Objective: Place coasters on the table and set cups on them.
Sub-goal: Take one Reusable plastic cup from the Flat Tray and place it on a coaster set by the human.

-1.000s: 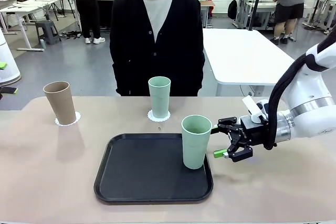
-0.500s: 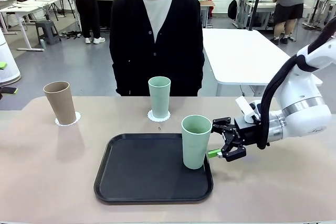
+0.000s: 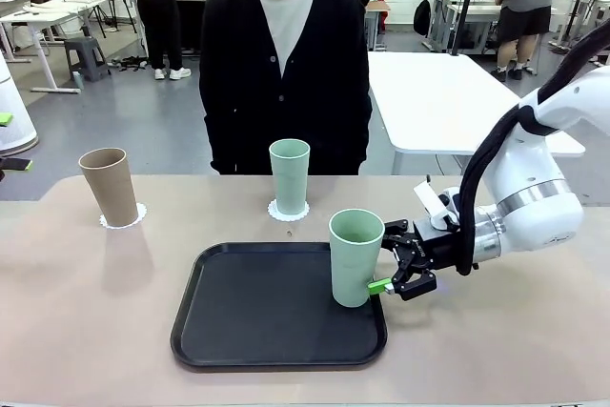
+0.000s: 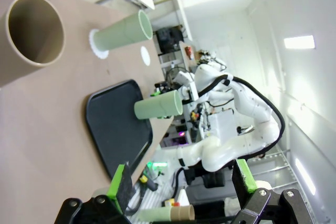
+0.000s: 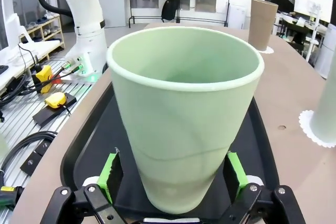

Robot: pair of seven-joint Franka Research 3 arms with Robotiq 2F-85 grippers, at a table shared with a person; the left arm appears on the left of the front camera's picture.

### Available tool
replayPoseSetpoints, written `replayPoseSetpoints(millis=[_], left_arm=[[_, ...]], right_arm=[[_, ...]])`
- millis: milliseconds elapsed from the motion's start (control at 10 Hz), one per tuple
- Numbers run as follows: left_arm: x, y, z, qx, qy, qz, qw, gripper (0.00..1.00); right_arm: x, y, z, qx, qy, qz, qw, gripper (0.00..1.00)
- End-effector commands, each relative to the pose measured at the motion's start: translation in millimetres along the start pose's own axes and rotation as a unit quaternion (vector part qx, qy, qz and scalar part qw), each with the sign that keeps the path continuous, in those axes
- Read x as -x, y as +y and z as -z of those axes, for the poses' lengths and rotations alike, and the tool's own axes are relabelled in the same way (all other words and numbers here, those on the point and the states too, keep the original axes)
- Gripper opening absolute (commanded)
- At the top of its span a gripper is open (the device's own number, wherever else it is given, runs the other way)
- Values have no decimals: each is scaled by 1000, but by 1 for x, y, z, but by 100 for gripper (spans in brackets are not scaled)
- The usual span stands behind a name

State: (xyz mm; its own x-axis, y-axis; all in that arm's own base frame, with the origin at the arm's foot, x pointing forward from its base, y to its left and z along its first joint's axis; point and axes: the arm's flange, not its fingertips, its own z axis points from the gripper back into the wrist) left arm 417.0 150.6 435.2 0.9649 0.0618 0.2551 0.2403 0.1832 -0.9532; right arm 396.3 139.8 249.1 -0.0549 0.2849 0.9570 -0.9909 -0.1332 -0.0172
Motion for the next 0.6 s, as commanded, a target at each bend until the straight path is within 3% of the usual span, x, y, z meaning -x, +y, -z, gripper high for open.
replayPoseSetpoints(millis=[0, 400, 500], left_arm=[[1, -1, -1, 1, -2, 2, 1000, 100], [1, -1, -1, 1, -2, 2, 1000, 100], [1, -1, -1, 1, -2, 2, 1000, 100]], right_arm=[[17, -5, 20, 12, -1, -13, 1000, 100], [19, -10, 37, -3, -11, 4, 1000, 100], [18, -8, 38, -16, -26, -5, 1000, 94]])
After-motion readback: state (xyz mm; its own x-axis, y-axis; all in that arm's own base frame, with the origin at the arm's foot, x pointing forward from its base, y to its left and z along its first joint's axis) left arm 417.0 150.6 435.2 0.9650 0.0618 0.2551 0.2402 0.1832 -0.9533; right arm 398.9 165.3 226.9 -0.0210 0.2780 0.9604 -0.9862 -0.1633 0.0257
